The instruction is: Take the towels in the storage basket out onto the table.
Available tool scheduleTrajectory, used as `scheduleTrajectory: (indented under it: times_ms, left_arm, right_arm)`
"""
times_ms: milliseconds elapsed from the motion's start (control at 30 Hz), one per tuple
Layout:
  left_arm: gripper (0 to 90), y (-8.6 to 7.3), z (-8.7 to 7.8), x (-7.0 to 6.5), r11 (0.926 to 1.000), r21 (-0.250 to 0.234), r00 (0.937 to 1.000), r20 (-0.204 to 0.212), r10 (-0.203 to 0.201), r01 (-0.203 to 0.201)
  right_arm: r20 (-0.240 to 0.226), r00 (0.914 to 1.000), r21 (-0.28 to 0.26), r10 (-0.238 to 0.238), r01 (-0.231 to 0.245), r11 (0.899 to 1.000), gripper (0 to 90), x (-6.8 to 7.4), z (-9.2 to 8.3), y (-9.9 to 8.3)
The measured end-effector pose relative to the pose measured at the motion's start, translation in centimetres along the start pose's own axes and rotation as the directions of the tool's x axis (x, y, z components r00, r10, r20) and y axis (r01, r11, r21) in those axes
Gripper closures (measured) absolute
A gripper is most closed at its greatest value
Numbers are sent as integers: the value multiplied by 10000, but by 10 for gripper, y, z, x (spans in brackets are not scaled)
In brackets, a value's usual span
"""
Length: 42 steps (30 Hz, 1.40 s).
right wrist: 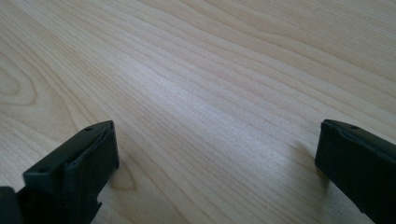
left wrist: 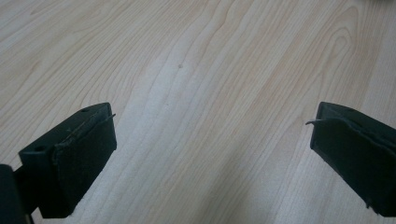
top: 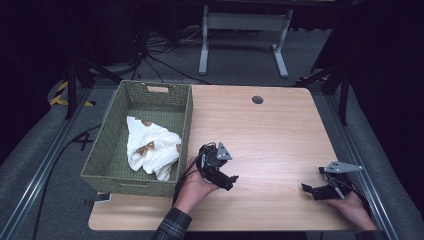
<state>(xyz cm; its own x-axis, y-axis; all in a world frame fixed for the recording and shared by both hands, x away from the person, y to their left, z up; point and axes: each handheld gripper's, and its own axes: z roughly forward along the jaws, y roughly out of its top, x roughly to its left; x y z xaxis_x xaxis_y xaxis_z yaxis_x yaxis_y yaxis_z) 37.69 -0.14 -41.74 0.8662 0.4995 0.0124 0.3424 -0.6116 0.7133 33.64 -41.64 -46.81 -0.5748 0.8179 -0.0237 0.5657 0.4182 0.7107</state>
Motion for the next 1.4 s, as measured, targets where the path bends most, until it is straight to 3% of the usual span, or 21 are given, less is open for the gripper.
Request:
scheduleTrajectory:
  times_ms: [167, 533, 700, 1400]
  left_arm:
    - [8, 3, -4, 0, 10000, 7, 10000, -7, -18, 18]
    - [8, 13, -16, 6, 9996, -269, 9986, 537, 20, -6]
    - [8, 20, -21, 7, 9993, -265, 9985, 470, 276, -264]
    - [10, 39, -40, 28, 9997, -223, 9978, 659, 62, -47]
  right_arm:
    - [-6, 10000, 8, 14, -14, 10000, 0, 0, 0, 0]
    - [-38, 10000, -6, 16, -16, 10000, 0, 0, 0, 0]
    - [-42, 10000, 6, -19, 19, 10000, 0, 0, 0, 0]
    - [-51, 10000, -2, -30, 30, 10000, 0, 0, 0, 0]
